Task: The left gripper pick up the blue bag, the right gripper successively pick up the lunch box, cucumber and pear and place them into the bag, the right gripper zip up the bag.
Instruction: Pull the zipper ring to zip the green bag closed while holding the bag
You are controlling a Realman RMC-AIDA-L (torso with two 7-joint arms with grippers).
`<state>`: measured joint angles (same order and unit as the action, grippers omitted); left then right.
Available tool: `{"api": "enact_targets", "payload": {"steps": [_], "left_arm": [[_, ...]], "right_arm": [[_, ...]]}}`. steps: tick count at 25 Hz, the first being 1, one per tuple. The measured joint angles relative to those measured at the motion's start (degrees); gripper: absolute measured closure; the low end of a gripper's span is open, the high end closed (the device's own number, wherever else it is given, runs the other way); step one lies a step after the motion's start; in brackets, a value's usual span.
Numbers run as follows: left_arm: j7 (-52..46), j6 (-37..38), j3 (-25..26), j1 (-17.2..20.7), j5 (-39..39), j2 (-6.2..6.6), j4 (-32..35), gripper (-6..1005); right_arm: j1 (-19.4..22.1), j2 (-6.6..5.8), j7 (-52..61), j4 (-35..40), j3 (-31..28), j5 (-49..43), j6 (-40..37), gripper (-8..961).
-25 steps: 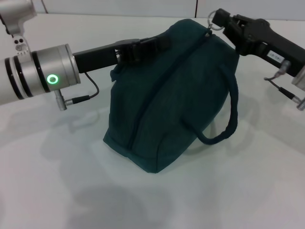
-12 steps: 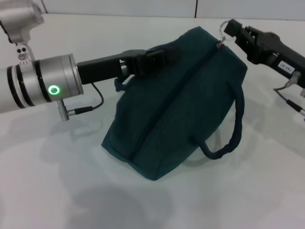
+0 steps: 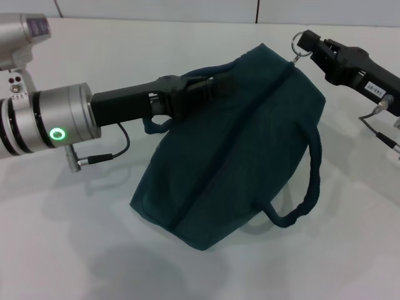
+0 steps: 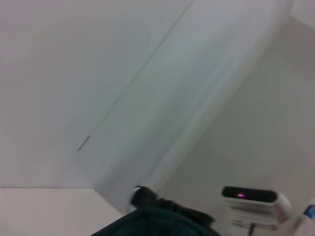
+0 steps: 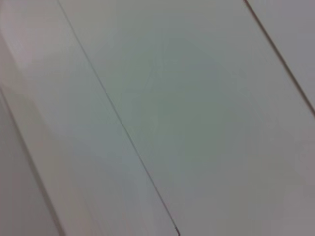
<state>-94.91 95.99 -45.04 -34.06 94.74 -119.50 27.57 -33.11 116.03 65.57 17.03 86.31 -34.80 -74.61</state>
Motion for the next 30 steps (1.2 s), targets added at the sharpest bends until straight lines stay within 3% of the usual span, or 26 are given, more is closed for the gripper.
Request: {"api": "enact_targets", "payload": {"steps": [14,30], "left_arm": [[1.9,4.5,-0.1,0.0,-1.8,-0.21,-0.4,944],[2.3,3.3,0.4,-0.3,-3.6,-0.14,-0.4,945]], "right_arm": [[-2.2,0.16,1.1,-0.6,3.8,0.1,3.4,938],[-2.6,0.16,2.3,-0.5,7.1,2.8,5.5,937]]}}
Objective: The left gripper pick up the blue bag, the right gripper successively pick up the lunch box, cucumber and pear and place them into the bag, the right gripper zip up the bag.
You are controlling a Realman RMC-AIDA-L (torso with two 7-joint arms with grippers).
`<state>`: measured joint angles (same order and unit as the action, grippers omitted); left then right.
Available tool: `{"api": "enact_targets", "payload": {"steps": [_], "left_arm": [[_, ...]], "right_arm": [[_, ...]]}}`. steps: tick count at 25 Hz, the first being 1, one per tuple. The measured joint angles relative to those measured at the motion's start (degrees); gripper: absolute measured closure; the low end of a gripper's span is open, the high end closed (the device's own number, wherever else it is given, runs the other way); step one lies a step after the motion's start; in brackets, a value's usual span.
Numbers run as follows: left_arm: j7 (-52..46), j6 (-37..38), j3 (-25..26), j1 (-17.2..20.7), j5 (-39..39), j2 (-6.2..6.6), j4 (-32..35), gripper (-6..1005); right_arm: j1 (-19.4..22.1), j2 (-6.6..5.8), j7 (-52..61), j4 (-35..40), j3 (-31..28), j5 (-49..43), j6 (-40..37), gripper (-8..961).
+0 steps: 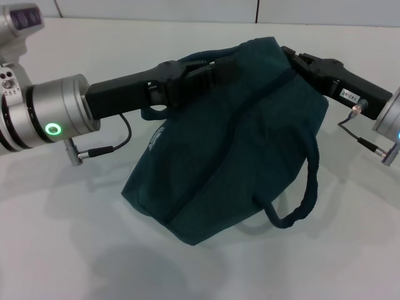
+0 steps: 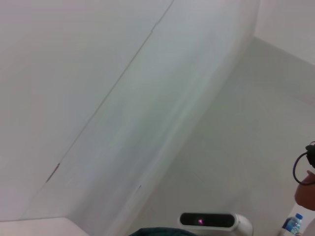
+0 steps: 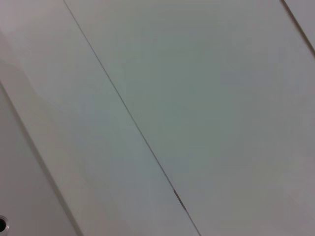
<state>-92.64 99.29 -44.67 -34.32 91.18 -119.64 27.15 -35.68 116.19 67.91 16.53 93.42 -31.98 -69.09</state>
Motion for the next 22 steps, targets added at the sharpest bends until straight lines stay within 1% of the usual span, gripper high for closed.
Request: {"api": "enact_targets", "payload": {"steps": [9,13,17,19,22], "left_arm": [[-0.3,-0.7,0.0,-0.9,-0.2,0.03,0.3,945],[-0.2,-0.8,0.0,-1.0,-0.9,0.05,0.3,945],[0.0,-1.5,0.0,-1.0,-1.6,0.08,0.3,945],[-0.1,-2.5,0.0,-1.0,-1.6,0.09,0.3,945],[-0.3,-4.3,0.0,-1.0,-1.6,0.04,0.1,945]], "right_arm": [[0.5,-0.05,1.3,-0.1,0.0,-0.2,-0.3,935],[1.3,-0.17,3.3,-0.3,-0.1,-0.2,-0.6,882],[3.8,-0.29,4.0,-0.4,-1.7,1.0,-2.9,829],[5.1,-0.56,4.6,-0.4,-3.0,1.9,-4.0,802],[7.3,-1.23,5.1,-0.4,-6.0,2.1,-6.1,567]]}}
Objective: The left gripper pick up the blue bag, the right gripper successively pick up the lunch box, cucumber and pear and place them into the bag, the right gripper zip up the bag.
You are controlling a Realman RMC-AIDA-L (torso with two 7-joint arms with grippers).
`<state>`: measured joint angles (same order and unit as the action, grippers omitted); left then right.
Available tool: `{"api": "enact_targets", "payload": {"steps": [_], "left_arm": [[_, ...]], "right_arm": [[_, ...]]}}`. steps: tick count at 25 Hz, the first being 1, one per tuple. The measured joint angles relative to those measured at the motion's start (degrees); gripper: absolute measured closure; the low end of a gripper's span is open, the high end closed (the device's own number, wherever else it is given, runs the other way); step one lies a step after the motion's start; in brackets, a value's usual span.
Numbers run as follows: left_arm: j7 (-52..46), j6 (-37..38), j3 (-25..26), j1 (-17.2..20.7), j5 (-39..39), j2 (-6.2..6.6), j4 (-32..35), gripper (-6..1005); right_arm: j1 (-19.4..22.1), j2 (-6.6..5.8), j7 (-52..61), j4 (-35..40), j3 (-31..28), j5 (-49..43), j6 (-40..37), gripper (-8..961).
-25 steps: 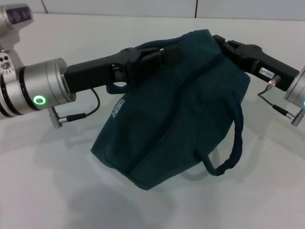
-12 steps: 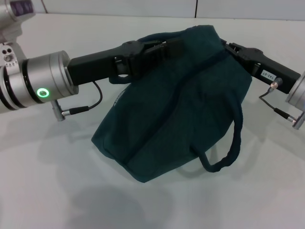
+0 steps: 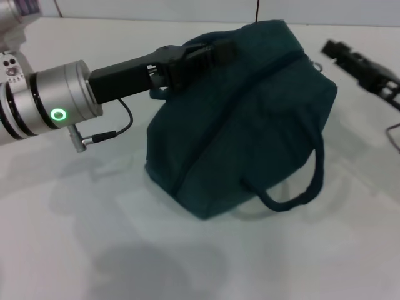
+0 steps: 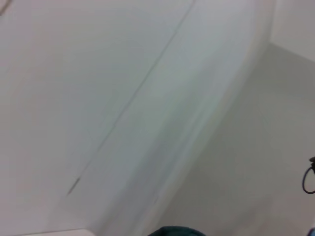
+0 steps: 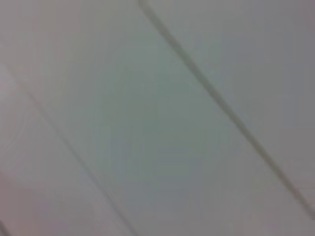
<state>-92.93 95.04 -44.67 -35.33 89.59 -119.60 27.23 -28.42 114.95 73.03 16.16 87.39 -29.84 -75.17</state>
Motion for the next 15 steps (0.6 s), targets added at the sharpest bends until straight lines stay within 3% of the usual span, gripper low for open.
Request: {"api": "enact_targets", "payload": {"steps": [2,3,7,11,15], "left_arm": [[0.0,-1.1,-0.2,0.0,0.0,-0.06,0.0,945],[0.0,-2.0,-0.3,-0.2,0.0,-0.09,-0.2,945],[0.6,-5.0,-0.5,-2.3,0.0,-0.17,-2.6,945],[2.1,-7.3,-0.9,-3.8,0.0,-0.19,-4.4,945],[2.7,-9.5,-1.1,-4.9,0.0,-0.34,-5.8,945]], "right_arm": [[0.6,-0.26,0.0,0.0,-1.0,-0.1,-0.6,500],[2.3,-1.28,0.0,0.0,-2.9,-0.2,-1.6,466],[4.7,-2.71,0.0,0.0,-5.5,0.0,-3.5,346],[6.1,-3.04,0.1,-0.1,-8.1,-0.1,-4.3,269],[6.4,-3.07,0.0,-0.3,-9.0,-0.1,-4.4,267]]}}
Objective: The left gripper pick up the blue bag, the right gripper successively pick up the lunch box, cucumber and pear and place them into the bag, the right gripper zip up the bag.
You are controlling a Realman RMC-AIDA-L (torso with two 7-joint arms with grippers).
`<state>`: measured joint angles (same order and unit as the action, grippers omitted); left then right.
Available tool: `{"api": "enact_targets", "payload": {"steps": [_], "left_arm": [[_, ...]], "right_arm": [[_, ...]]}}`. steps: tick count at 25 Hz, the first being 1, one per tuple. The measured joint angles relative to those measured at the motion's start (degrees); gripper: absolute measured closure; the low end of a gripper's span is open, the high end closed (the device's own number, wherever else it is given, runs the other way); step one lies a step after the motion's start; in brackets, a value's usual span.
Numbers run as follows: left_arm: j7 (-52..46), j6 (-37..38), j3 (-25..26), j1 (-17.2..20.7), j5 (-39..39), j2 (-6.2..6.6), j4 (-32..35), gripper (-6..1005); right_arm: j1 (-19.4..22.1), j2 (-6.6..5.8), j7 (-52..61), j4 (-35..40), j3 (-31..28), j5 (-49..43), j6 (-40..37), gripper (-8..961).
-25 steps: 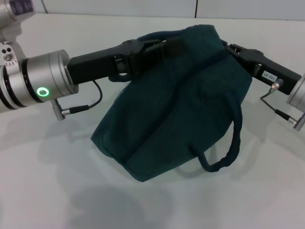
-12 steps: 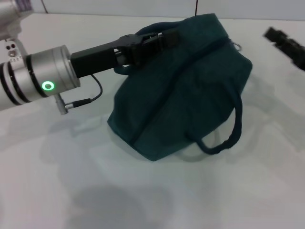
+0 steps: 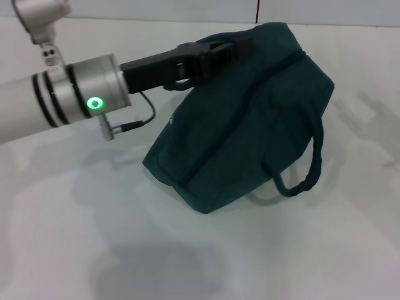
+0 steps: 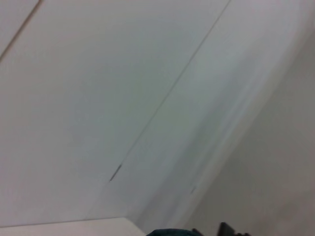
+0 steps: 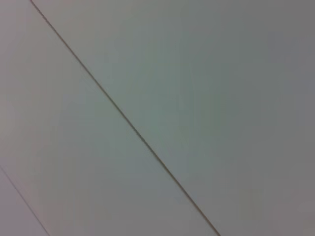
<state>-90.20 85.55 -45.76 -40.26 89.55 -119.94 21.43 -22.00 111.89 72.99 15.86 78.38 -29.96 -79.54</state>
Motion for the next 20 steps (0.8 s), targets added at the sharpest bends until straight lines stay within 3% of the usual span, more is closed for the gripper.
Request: {"api": "enact_targets", "payload": {"steps": [8,20], "left_arm": [[5.0,-8.4,-0.7,-4.2,-1.2,-0.28,-4.4,892],[7.5,-8.2,-0.7,-2.7,-5.9,-0.22,-4.1,670]], "right_arm": [[-0.3,0.03,-0.4,-0.1,0.1,-0.3,0.0,266],[0.1,-0.73,-0.5,-0.1,0.1,-0.3,-0.5,265]]}}
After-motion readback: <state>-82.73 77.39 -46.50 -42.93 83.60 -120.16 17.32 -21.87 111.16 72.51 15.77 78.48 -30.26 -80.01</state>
